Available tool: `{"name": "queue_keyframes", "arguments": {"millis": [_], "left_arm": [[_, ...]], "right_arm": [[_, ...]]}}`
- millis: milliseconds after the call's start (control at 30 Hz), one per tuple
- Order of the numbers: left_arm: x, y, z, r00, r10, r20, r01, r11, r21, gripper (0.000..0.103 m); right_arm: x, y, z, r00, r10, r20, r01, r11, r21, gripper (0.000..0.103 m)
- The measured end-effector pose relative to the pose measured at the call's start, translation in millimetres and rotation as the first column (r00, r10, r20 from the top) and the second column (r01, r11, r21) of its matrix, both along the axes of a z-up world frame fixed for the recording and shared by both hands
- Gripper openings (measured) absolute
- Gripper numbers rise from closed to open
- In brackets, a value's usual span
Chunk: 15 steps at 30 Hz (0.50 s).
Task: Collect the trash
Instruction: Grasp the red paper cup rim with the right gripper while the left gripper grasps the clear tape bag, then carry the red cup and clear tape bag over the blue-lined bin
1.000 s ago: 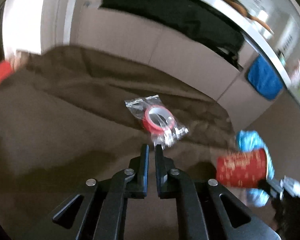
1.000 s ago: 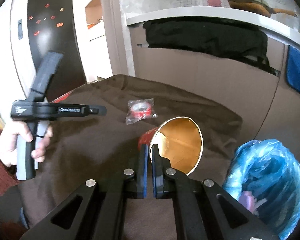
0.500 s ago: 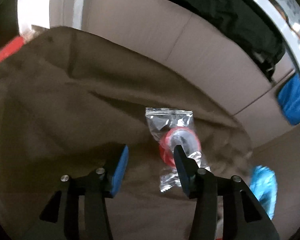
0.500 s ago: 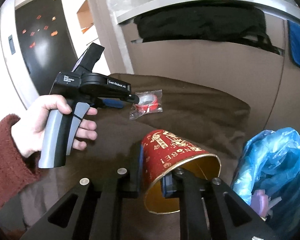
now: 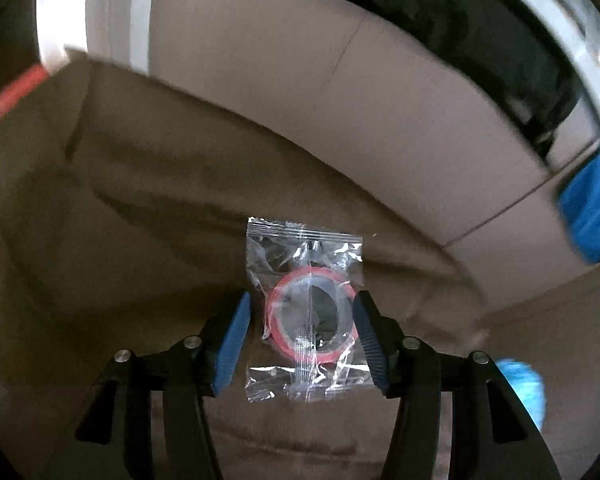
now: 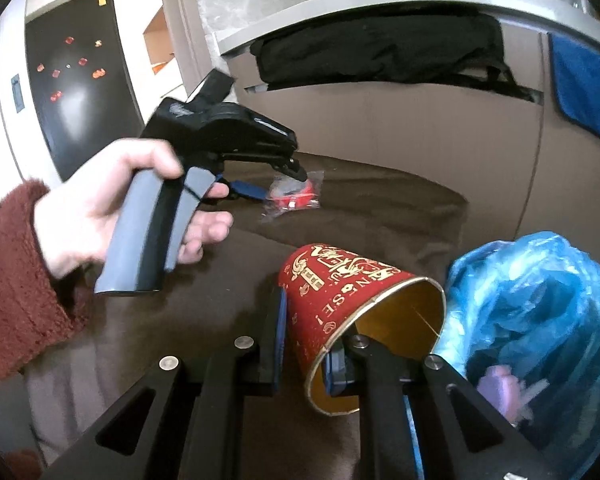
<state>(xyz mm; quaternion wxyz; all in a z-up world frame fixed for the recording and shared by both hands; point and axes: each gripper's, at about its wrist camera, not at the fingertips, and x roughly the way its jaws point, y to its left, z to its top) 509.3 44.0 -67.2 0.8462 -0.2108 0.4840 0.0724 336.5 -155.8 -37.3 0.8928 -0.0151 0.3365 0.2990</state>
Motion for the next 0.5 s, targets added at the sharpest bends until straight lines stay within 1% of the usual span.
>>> {"name": "queue_keyframes", "arguments": {"millis": [33, 67, 133, 200, 233, 300, 333, 400, 500], "left_arm": [[4, -10, 0, 1.000, -0.017, -0.020, 0.018, 0.998, 0.053, 0.061], [8, -21, 0, 0.999, -0.041, -0.033, 0.045, 0.990, 0.130, 0.061], [8, -33, -1, 0.997, -0.070, -0.031, 0.075, 0.976, 0.205, 0.062], [4, -32, 0, 0.994, -0.110, -0.011, 0.110, 0.972, 0.208, 0.061], [-1, -29, 2, 0.991, -0.131, 0.008, 0.127, 0.973, 0.195, 0.055], [-13, -23, 3, 0.986, -0.162, 0.034, 0.155, 0.974, 0.165, 0.053], [-23, -19, 4, 0.983, -0.176, 0.044, 0.166, 0.972, 0.167, 0.053], [-44, -13, 7, 0.979, -0.195, 0.066, 0.179, 0.964, 0.197, 0.053], [-80, -6, 14, 0.963, -0.245, 0.111, 0.218, 0.952, 0.215, 0.053]], "right_arm": [[-1, -2, 0, 1.000, -0.005, -0.001, 0.005, 1.000, 0.010, 0.015], [-2, -6, 1, 1.000, -0.007, -0.004, 0.007, 1.000, 0.025, 0.015], [-5, -12, 1, 1.000, -0.012, -0.008, 0.012, 0.999, 0.042, 0.015], [-8, -16, 3, 1.000, -0.013, -0.008, 0.013, 0.999, 0.040, 0.015], [-9, -18, 3, 1.000, -0.015, -0.005, 0.015, 0.999, 0.039, 0.015], [-10, -21, 5, 1.000, -0.020, -0.001, 0.020, 0.999, 0.042, 0.015], [-9, -23, 6, 1.000, -0.021, -0.002, 0.021, 0.999, 0.043, 0.015], [-6, -25, 7, 0.999, -0.033, -0.010, 0.033, 0.998, 0.051, 0.015], [-2, -25, 10, 0.998, -0.054, -0.017, 0.055, 0.996, 0.064, 0.014]]}}
